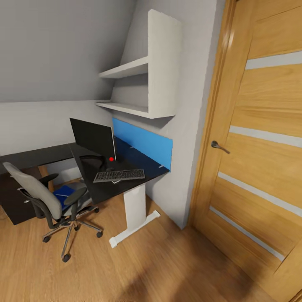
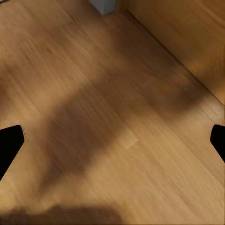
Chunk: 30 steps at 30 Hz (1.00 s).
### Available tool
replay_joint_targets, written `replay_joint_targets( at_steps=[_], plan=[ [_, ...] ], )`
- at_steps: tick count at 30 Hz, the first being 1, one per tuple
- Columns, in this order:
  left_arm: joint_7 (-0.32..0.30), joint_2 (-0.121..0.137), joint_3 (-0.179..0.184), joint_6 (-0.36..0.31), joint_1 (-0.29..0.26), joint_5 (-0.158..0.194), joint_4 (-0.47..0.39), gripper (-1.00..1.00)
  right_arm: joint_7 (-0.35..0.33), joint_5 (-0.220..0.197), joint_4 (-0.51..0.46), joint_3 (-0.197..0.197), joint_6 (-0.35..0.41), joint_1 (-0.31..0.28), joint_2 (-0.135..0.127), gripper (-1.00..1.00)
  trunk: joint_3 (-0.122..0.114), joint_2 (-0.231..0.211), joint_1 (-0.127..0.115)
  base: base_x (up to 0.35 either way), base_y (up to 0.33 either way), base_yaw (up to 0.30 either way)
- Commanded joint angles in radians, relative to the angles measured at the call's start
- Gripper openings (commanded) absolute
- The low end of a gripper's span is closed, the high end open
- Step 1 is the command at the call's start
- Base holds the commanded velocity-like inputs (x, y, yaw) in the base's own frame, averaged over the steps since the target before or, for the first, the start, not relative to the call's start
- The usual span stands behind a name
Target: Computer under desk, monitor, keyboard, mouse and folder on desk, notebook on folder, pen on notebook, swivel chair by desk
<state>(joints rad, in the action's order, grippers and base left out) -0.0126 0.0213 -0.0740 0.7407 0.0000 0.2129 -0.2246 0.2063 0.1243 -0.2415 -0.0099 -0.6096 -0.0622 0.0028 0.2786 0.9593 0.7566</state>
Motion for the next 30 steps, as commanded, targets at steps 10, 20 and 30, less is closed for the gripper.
replay_joint_targets(
  at_steps=[10, 20, 30],
  plan=[
    [-0.001, 0.0, -0.004, 0.003, 0.0, -0.001, -0.001, 1.0, 0.008, 0.011, 0.001, 0.0, -0.001, 0.0, 0.0, 1.0, 0.001, 0.001, 0.0, 0.0, 0.0, 0.286],
    [-0.001, -0.001, -0.004, 0.002, 0.0, -0.001, -0.001, 1.0, 0.008, 0.011, 0.026, 0.001, -0.001, -0.001, 0.0, 1.0, 0.001, 0.001, 0.0, 0.0, -0.007, 0.286],
    [-0.001, -0.001, -0.006, 0.002, 0.0, -0.001, -0.001, 1.0, 0.008, 0.011, 0.03, 0.001, -0.001, -0.001, 0.0, 1.0, 0.001, 0.001, 0.0, 0.0, -0.161, 0.286]
  ],
)
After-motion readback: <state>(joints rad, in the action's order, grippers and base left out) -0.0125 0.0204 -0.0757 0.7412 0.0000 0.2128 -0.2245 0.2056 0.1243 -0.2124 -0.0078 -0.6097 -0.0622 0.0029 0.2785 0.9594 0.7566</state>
